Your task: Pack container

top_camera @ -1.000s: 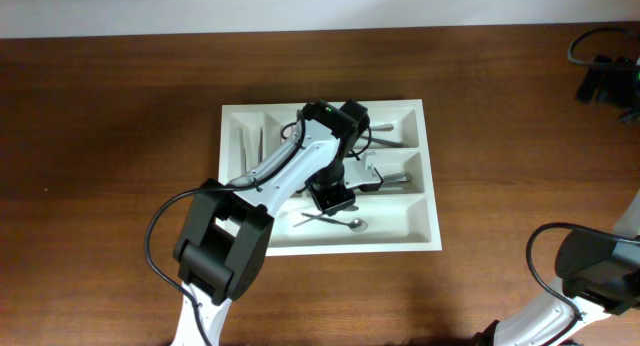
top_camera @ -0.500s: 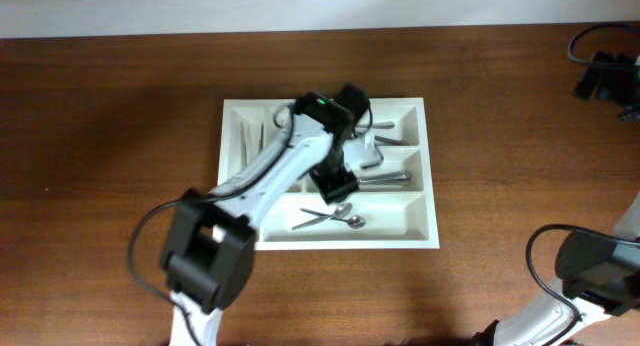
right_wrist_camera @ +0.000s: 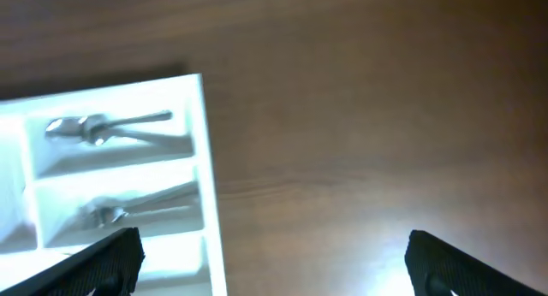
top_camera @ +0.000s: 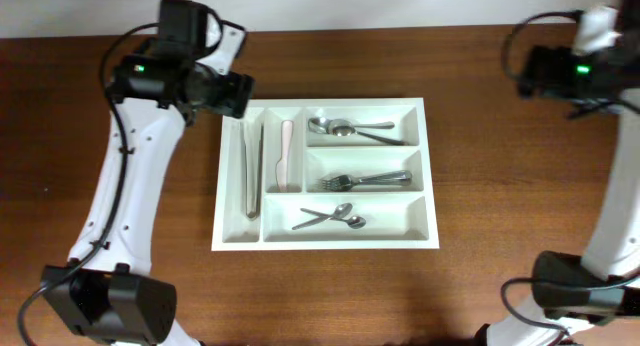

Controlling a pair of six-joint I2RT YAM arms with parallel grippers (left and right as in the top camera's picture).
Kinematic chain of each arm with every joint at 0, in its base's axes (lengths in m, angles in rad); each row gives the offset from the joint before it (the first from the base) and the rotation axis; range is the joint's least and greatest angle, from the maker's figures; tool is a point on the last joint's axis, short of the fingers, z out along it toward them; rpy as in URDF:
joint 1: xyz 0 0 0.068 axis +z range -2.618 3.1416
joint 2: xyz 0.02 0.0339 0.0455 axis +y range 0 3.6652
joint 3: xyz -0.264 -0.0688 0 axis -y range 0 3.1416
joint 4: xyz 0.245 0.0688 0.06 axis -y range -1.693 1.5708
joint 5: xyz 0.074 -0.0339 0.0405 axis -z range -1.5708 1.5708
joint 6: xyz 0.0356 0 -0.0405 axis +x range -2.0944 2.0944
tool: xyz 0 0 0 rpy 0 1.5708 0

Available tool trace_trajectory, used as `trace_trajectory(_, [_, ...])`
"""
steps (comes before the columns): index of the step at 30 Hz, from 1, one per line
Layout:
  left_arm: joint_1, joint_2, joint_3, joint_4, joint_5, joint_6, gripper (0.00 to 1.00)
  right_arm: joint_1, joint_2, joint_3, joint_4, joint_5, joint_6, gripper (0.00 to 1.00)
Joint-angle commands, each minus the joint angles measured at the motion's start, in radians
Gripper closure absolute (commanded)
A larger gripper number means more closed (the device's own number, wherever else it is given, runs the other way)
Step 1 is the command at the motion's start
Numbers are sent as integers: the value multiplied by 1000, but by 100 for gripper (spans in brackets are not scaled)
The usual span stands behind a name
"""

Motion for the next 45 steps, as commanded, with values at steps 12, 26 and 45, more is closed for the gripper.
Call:
trace_trajectory(12, [34,-14,-109,-19,-59,-70,18,43,-92,-336,140,60,-23,1])
trace_trajectory(26, [143,-253,-346,-42,-63,-164,16,-36,-580,-1155,668,85,-56,1])
trace_trajectory(45, [155,-453,-435,6,-180,-268,1,-33,-767,-1238,846,57,-225,1])
